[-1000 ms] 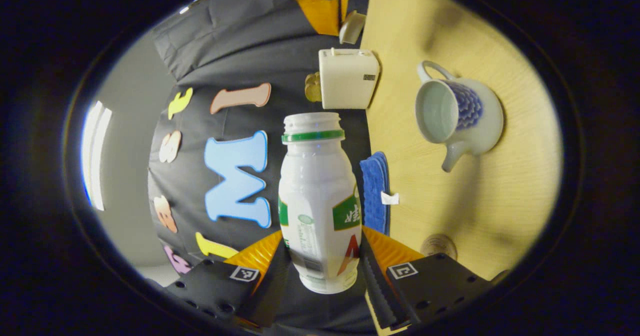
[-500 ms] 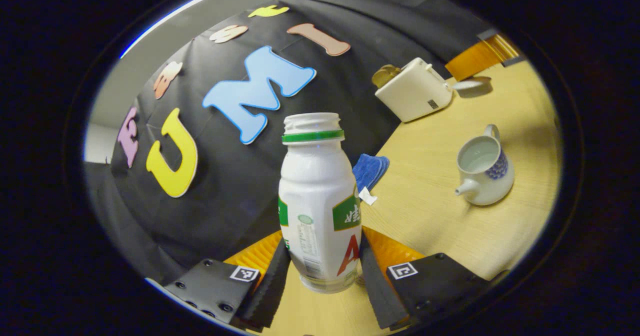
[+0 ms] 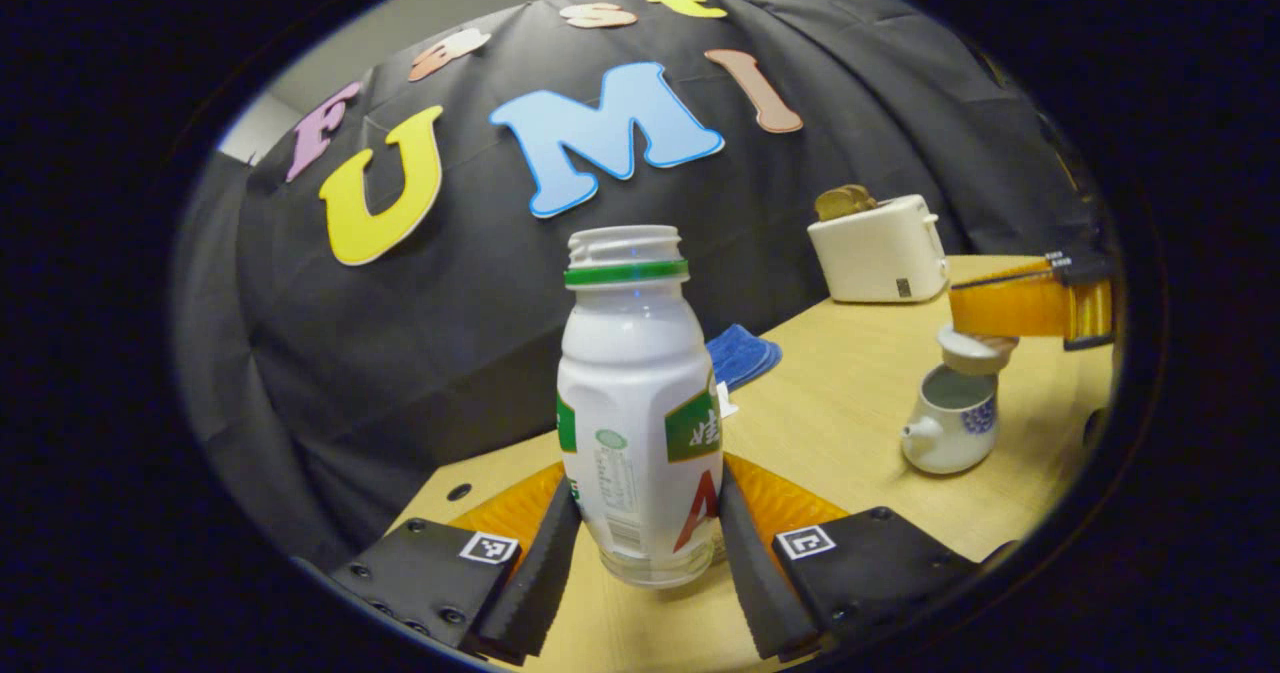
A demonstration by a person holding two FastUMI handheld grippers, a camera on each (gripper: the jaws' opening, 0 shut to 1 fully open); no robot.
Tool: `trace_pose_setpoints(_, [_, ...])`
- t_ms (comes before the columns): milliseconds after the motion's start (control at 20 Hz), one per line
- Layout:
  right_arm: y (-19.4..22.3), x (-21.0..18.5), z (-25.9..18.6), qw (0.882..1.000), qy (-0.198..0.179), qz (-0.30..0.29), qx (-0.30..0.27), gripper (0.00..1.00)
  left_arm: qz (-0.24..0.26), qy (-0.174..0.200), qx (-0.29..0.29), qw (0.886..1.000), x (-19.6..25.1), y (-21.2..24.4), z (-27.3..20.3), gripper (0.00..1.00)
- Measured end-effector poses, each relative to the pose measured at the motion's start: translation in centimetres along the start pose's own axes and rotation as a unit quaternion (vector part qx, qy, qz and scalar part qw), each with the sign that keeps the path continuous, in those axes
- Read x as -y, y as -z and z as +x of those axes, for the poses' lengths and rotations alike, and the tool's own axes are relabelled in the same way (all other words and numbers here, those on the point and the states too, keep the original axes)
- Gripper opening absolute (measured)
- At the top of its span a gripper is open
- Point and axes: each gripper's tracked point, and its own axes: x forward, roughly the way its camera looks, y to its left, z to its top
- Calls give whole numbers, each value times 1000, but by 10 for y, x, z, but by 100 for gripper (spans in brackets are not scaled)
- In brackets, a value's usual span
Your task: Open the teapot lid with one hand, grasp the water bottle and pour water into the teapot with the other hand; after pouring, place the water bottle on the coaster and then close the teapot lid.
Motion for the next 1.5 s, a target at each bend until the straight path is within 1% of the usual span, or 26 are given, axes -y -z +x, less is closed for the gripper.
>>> trace_pose_setpoints(50, [3, -2, 3, 1000, 0, -8, -4, 10, -14, 0, 4, 1000, -4, -1, -2, 84])
trace_pose_setpoints(300, [12, -6, 10, 1000, 1, -24, -15, 10, -70, -1, 15, 997, -20, -6, -11, 84])
trace_pose_setpoints(400, [16, -6, 12, 999, 4, -25, -21, 10, -94, 1, 16, 995, -26, -6, -12, 79])
trace_pose_setpoints(450, [19, -6, 13, 999, 5, -26, -25, 10, -107, 2, 15, 994, -29, -4, -11, 74])
trace_pose_setpoints(500, [21, -7, 13, 999, 5, -28, -29, 10, -118, 2, 13, 993, -32, -3, -10, 84])
trace_pose_setpoints(550, [23, -6, 14, 999, 7, -29, -31, 10, -126, 1, 11, 992, -34, 0, -9, 74])
trace_pose_setpoints(600, [24, -6, 15, 999, 8, -30, -34, 10, -134, 1, 9, 991, -36, 1, -8, 79])
trace_pose_setpoints(650, [29, -6, 16, 999, 9, -27, -39, 10, -139, 2, 9, 990, -37, 2, -5, 79])
trace_pose_setpoints(700, [27, -6, 14, 999, 10, -22, -34, 10, -143, 5, 7, 990, -38, 2, -1, 83])
trace_pose_setpoints(750, [28, -6, 14, 999, 10, -18, -37, 11, -145, 8, 5, 989, -36, 2, 3, 83])
trace_pose_setpoints(800, [28, -6, 13, 999, 11, -14, -38, 10, -146, 13, 4, 989, -34, 2, 6, 78])
trace_pose_setpoints(850, [24, -10, 12, 999, 3, -9, -37, 15, -146, 20, 2, 989, -31, 2, 10, 78])
trace_pose_setpoints(900, [26, -10, 11, 999, 3, -7, -37, 15, -148, 26, 0, 989, -27, 1, 14, 79])
trace_pose_setpoints(1000, [20, 0, 7, 999, 20, -22, -31, 67, -151, 32, -4, 988, -21, 3, 22, 81])
trace_pose_setpoints(1050, [18, 1, 7, 999, 29, -29, -22, 89, -151, 34, -5, 988, -18, 4, 26, 82])
trace_pose_setpoints(1150, [10, 3, 4, 999, 38, -28, -3, 90, -156, 43, -7, 987, -9, 7, 33, 83])
trace_pose_setpoints(1300, [-3, 6, -2, 999, 43, -18, 16, 90, -157, 45, -11, 986, -2, 14, 43, 83])
trace_pose_setpoints(1500, [-9, 13, -6, 998, 50, 7, 25, 90, -158, 44, -24, 986, 4, 27, 52, 84])
